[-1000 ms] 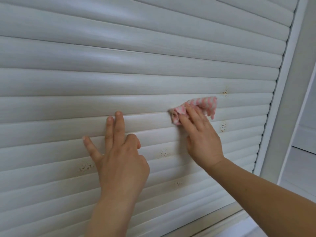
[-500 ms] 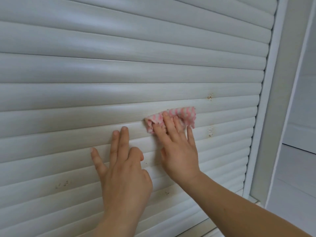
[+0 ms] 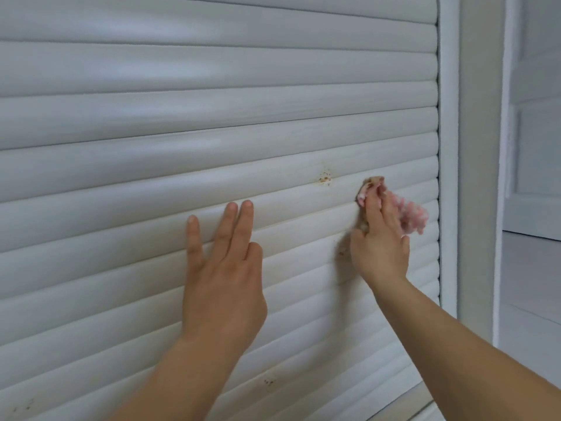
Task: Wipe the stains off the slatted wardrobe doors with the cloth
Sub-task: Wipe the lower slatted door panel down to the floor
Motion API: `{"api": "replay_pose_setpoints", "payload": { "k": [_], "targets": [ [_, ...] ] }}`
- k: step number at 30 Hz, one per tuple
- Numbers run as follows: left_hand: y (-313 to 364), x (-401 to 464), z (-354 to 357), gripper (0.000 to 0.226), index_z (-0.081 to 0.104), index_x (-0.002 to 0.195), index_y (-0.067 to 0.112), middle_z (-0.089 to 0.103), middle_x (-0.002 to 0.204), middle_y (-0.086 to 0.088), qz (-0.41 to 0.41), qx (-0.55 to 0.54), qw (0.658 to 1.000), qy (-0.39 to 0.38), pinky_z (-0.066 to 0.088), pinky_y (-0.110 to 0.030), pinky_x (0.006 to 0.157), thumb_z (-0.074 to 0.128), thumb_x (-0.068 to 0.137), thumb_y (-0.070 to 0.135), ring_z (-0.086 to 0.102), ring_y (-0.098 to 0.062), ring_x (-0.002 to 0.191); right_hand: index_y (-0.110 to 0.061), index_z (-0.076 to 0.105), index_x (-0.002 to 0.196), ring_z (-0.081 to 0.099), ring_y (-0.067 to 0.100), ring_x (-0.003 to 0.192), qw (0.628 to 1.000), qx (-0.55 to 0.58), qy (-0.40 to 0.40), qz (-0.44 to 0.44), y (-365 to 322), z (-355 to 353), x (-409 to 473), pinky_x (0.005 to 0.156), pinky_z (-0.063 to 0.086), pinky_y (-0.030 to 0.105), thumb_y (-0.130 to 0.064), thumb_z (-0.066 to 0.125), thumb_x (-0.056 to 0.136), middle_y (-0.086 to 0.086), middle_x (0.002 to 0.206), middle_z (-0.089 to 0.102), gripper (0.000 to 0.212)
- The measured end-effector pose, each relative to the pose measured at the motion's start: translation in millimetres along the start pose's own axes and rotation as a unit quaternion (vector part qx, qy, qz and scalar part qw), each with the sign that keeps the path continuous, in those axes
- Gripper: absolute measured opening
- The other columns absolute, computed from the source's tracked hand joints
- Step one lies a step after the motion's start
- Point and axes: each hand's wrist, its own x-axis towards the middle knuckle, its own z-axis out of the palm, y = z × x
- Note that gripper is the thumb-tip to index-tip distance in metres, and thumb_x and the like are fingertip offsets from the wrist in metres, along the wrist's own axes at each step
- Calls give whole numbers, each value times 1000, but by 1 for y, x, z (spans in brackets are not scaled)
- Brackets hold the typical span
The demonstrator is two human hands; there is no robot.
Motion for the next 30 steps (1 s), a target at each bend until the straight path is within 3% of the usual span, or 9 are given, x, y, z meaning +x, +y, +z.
{"api": "replay_pose_setpoints", "payload": {
  "k": [4, 6, 8, 12, 17, 20, 23, 27, 30],
  "targets": [
    [9, -1, 9, 25, 56, 69, 7, 42, 143, -19, -7, 11, 999, 32, 11, -61, 110, 31, 64, 7, 36, -32, 135, -33, 3, 151, -9, 14, 145, 999, -1, 3, -49, -28, 15, -21, 116, 5, 46, -20, 32, 83, -6, 159, -7, 75],
    [9, 0, 10, 25, 57, 68, 7, 44, 142, -19, -10, 13, 999, 40, 12, -61, 109, 33, 65, 9, 38, -32, 134, -30, 14, 151, 6, 18, 145, 985, -47, 28, -162, -43, 27, -41, 113, 10, 53, -28, 22, 73, 0, 159, 10, 78],
    [8, 1, 10, 28, 59, 68, 7, 46, 140, -18, -6, 16, 998, 52, 11, -60, 110, 32, 69, 12, 40, -31, 133, -28, 31, 145, 23, 23, 140, 963, -75, 64, -251, -50, 37, -52, 109, 20, 58, -28, 30, 70, 3, 153, 32, 75],
    [7, 1, 10, 27, 59, 69, 7, 47, 140, -17, 2, 26, 998, 58, 11, -60, 110, 33, 67, 12, 39, -28, 132, -30, 34, 139, 35, 25, 135, 936, -112, 80, -324, -41, 33, -39, 104, 18, 61, -24, 37, 74, 2, 148, 40, 66],
    [5, 2, 12, 19, 57, 66, 9, 47, 140, -16, 10, 35, 997, 70, 13, -60, 110, 38, 66, 10, 41, -29, 132, -27, 43, 139, 37, 23, 136, 963, -136, 70, -223, -25, 10, -5, 104, 24, 64, -20, 41, 75, 3, 149, 38, 64],
    [6, 2, 14, 15, 56, 65, 9, 47, 140, -16, 9, 30, 996, 78, 15, -59, 110, 41, 65, 9, 39, -30, 131, -40, 12, 149, 1, 10, 146, 991, -98, 12, -86, -8, -10, 18, 113, 2, 55, -17, 40, 88, -9, 159, 0, 71],
    [8, 4, 15, 16, 56, 64, 9, 49, 138, -18, 3, 27, 996, 80, 18, -57, 110, 41, 64, 11, 41, -32, 130, -39, 7, 150, -2, 12, 146, 998, -50, 21, -21, -8, -17, 29, 116, -1, 51, -15, 39, 89, -10, 159, -6, 73],
    [12, 6, 15, 18, 58, 64, 8, 51, 134, -19, -10, 21, 997, 77, 21, -56, 108, 40, 63, 13, 44, -35, 128, -32, 11, 151, 3, 17, 146, 992, -84, 19, -97, -35, -2, 3, 114, 3, 51, -20, 41, 86, -3, 160, 2, 72],
    [14, 8, 13, 26, 59, 65, 8, 53, 132, -19, -18, 20, 997, 71, 19, -54, 109, 35, 65, 17, 41, -32, 127, -24, 43, 139, 40, 27, 134, 960, -118, 69, -246, -47, 16, -29, 104, 28, 61, -24, 36, 73, 8, 147, 41, 66]
  ]
}}
